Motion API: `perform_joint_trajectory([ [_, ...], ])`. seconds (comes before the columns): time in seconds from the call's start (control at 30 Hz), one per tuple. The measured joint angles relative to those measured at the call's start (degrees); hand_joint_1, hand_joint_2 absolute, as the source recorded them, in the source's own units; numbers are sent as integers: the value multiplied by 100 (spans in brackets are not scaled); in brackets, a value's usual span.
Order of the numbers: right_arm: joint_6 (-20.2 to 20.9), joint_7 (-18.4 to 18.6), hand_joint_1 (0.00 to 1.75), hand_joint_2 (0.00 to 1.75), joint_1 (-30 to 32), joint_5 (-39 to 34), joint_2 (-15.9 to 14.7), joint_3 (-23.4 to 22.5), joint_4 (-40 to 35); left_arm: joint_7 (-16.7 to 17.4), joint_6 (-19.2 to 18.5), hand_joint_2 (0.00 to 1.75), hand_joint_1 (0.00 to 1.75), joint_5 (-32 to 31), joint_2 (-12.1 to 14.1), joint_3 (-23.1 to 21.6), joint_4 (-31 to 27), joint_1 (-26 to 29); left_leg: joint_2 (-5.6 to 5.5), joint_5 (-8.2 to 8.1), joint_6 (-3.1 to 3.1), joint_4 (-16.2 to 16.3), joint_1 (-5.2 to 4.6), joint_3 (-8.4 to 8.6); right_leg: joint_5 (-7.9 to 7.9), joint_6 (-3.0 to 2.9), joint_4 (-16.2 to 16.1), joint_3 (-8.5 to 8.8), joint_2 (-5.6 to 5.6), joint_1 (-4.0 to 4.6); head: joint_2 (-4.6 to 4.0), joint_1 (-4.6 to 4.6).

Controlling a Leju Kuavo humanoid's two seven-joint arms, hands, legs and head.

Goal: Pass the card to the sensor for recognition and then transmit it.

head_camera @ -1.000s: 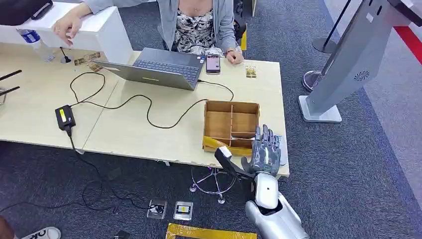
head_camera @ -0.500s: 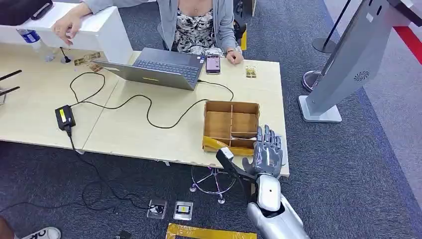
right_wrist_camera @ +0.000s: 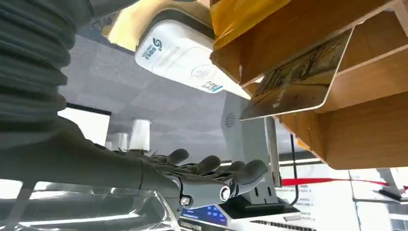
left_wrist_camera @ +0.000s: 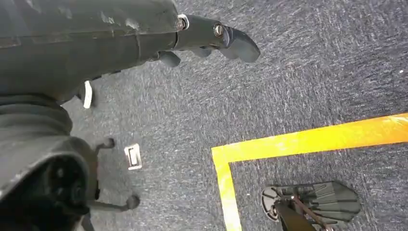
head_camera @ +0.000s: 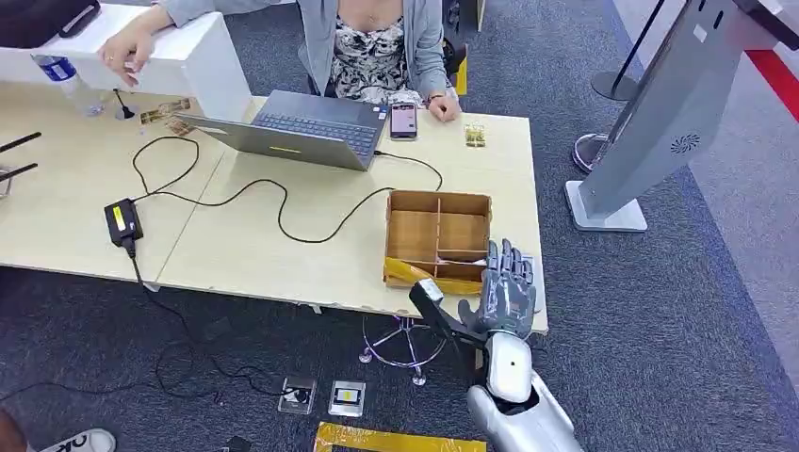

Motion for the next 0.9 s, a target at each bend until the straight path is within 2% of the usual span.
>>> perform_joint_trajectory([
  [0.33, 11, -31, 0, 175, 8, 210, -31, 0, -48, 0, -118, 0, 0, -199, 15, -28, 0, -177, 0, 0, 0, 0, 0, 0, 0, 0, 0, 2, 0, 0, 0, 2],
  [0.5, 142, -88, 0, 175, -67, 422, -22, 0, -50, 2, -125, 0, 0, -164, 15, -31, 0, -188, 0, 0, 0, 0, 0, -1, 0, 0, 1, 2, 0, 0, 0, 2],
  [0.9, 127, -179, 0, 175, -124, 559, 46, 0, -9, 2, -96, 0, 0, -72, 22, -31, 0, -177, -1, 0, 0, 0, 0, -3, 0, 0, 1, 2, -1, 0, 0, 0],
])
